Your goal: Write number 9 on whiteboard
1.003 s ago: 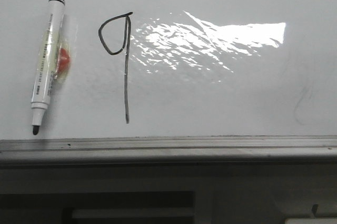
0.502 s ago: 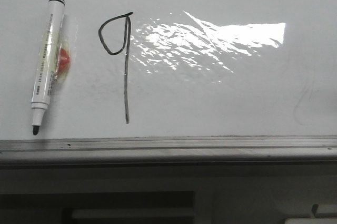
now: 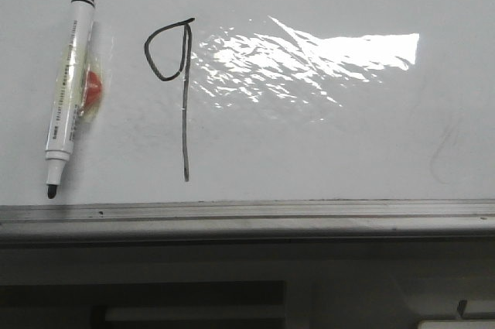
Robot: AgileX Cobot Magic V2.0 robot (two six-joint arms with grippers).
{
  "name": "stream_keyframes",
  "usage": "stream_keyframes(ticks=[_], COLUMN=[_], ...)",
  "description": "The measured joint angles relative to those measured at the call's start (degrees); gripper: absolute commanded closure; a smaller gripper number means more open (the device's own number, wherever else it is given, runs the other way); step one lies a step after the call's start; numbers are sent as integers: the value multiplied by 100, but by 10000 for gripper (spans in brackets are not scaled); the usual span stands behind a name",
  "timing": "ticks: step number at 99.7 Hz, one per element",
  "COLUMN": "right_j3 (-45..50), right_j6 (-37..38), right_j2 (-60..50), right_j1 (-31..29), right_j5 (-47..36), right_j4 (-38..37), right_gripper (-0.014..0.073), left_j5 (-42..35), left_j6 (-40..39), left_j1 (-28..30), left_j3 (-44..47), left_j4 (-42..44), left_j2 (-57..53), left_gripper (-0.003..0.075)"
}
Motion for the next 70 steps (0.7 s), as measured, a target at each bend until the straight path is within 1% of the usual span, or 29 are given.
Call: stream_keyframes(ticks=[13,70], right_j3=[0,0], right_j6=[0,0], right_j2=[-91,-102], right_j1=[-167,-165], right_j5=[315,315], right_j4=[0,0], right_gripper=[656,656], left_j5=[0,0], left_j6=[0,0], left_j1=[0,0], left_j3=[0,0], left_j4=[0,0], left_j2=[0,0], left_gripper=[741,741])
